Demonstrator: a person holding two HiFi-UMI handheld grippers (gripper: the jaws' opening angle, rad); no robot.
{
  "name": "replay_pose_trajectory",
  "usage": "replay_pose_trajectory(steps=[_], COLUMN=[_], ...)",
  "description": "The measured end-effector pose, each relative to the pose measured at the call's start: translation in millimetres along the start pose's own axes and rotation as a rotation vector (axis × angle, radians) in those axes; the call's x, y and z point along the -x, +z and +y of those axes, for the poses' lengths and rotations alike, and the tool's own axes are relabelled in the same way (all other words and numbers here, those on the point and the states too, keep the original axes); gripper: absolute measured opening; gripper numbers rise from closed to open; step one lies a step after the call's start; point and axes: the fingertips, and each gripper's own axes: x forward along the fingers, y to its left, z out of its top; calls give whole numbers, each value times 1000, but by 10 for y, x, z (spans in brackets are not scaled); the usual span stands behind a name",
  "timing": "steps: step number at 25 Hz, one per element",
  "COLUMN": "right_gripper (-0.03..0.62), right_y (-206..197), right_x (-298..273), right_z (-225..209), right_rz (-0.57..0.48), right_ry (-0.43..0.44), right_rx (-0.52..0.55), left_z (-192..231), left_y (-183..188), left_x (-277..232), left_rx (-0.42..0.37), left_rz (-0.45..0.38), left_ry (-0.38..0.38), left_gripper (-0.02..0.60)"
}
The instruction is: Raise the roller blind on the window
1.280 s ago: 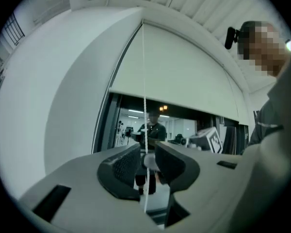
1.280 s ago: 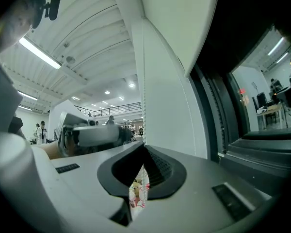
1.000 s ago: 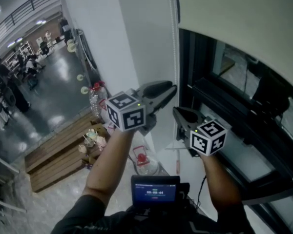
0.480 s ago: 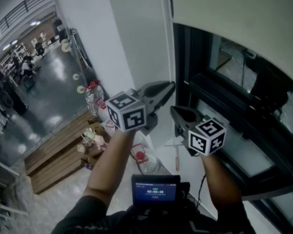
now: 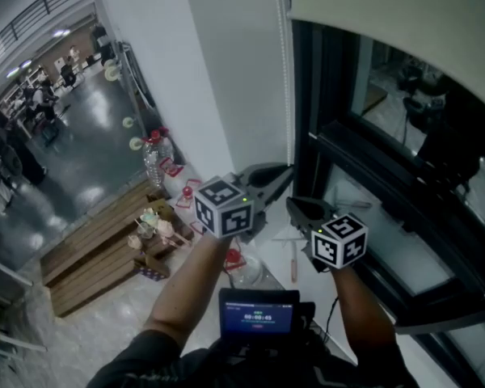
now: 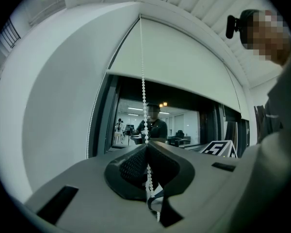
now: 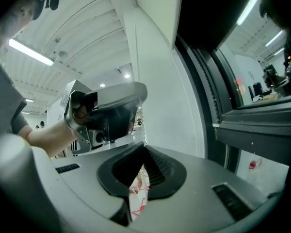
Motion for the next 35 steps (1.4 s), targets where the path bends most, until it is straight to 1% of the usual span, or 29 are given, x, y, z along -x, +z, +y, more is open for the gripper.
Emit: replay_pose_trajectory(steps=[4,7,11,13,14,15,17,19,20,21,24,27,29,32,33,34,35], right_gripper=[2,2,2,5,29,41,62,68,88,94,94,94,94,94,74,30,17], right_y=[-198,-303,-365,-351,-314,-244,-11,301,468,635,1096,1425,1556,1607,1602,1597,1593], right_x=[18,36,42,82,128,188,322,425,455,469,430,327,254,147,125,113,109], right_z=[-17,-7,32,33,14,-5,-22,-13,-6,5,114,274,339,405,410,405,390], right_rz=[37,54,74,92,99,96,63,15,-10,-34,-105,-147,-155,-142,-138,-138,-141], right_ry=[-11,-14,0,-14,-32,-46,-49,-38,-34,-28,14,48,48,64,69,70,70], right_rx=[-11,-7,-21,5,34,65,103,123,138,152,178,202,214,207,205,201,197], left_z=[-29,-44,-32,-40,-39,-33,-21,-28,-38,-50,-100,-169,-207,-250,-259,-262,-260], left_y=[-204,-311,-371,-366,-365,-363,-356,-347,-346,-348,-351,-337,-327,-324,-325,-329,-334], left_x=[0,5,19,50,70,90,129,157,158,149,127,149,157,164,159,151,142], left_rx=[6,-5,8,3,4,6,7,4,5,7,11,8,8,0,-2,-3,-3], left_rz=[32,55,55,53,51,48,45,42,40,37,34,34,34,41,43,43,43], left_ry=[4,6,6,9,10,11,13,9,5,0,-18,-36,-49,-61,-64,-64,-62], left_gripper=[6,6,5,6,6,6,6,5,5,5,5,5,5,5,5,5,5])
